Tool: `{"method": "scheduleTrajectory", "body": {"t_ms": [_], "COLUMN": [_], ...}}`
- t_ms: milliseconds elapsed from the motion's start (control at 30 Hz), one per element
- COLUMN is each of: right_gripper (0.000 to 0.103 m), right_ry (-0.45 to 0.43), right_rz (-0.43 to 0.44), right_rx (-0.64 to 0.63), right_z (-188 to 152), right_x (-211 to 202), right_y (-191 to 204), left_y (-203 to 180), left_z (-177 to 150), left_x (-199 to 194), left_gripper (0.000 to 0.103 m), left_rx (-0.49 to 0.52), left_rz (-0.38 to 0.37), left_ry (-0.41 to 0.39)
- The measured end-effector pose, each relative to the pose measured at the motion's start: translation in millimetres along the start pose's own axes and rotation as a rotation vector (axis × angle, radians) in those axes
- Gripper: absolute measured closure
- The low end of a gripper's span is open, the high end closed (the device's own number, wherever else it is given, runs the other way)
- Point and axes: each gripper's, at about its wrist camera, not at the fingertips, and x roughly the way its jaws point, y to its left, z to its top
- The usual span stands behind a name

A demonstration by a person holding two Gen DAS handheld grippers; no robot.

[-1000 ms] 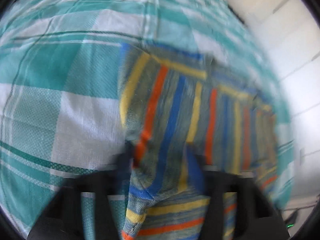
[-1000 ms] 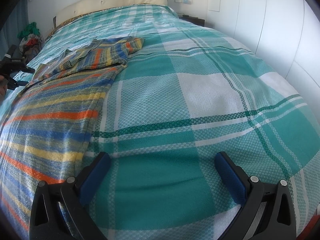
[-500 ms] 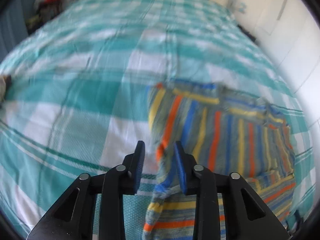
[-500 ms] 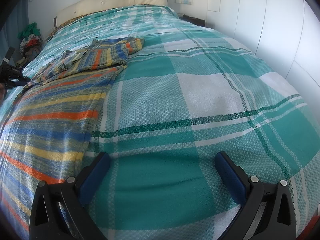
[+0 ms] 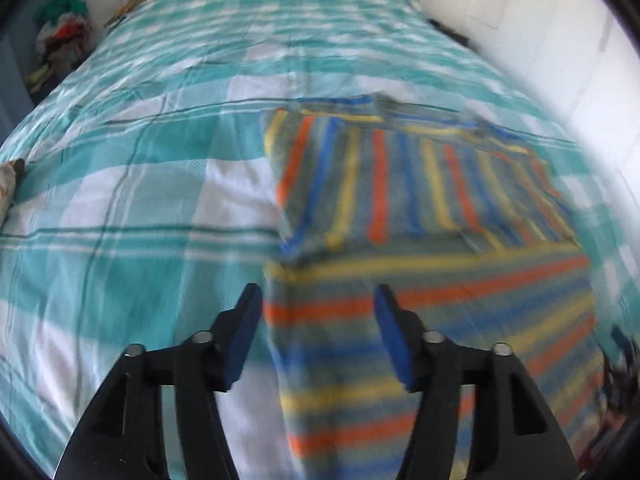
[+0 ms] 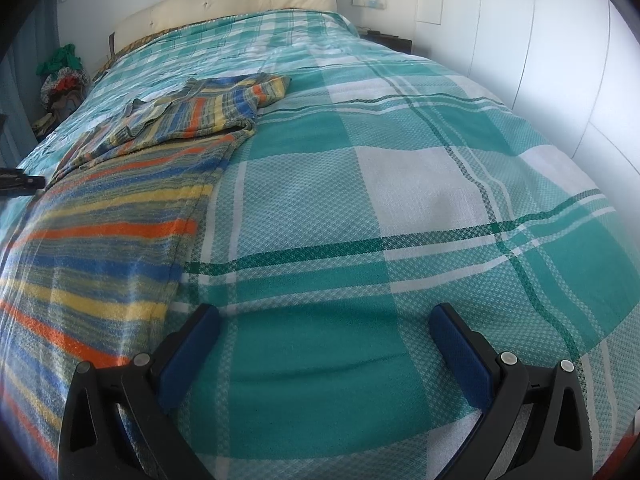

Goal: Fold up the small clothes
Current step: 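Grasp the hem corner with the right gripper while the left gripper holds the hem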

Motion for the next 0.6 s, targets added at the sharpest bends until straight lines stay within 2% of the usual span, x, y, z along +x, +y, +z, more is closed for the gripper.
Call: {"method": "scheduleTrajectory", "body": {"t_ms": [67, 133, 200, 267, 300, 367, 467, 533, 600], "right_gripper": [0.0, 0.007, 0.008, 0.008, 0.008, 0.008, 0.008, 0.005, 0.005], "right_ry": [0.047, 0.073, 0.083, 0.119, 0.159, 0.256, 0.443, 0.472, 0.457], "right_rz": [0.012, 0.084, 0.187, 0.297, 0.331, 0.314, 0.17, 0.131, 0.119], "right_rx": [-0.016, -0.033, -0.12, -0.228, -0.297, -0.428, -0.563, -0.529, -0.481], "right_z": [8, 18, 25, 22, 16, -5, -48, -59, -54], "right_x": [-6, -22, -51, -74, -81, -81, -57, -55, -65], "right_y": [1, 6, 26, 50, 64, 85, 86, 72, 66], "left_y": [-18, -40, -58, -69, -72, -73, -63, -54, -45], "left_z": [-35, -73, -110, -143, -158, -172, -180, -182, -179], "left_x": [-31, -49, -52, -45, -47, -60, -76, -81, -89], "left_gripper": [0.032, 0.028, 0.026, 0.026, 0.026, 0.02, 0.017, 0.014, 0.014], "left_rx": [0.046, 0.111, 0.18, 0.248, 0.282, 0.302, 0.282, 0.261, 0.213], "left_rz": [-0.06, -0.087, -0.096, -0.05, -0.004, 0.043, 0.071, 0.121, 0.126], "left_ry": [0.002, 0.03, 0.102, 0.193, 0.201, 0.189, 0.224, 0.251, 0.25]}}
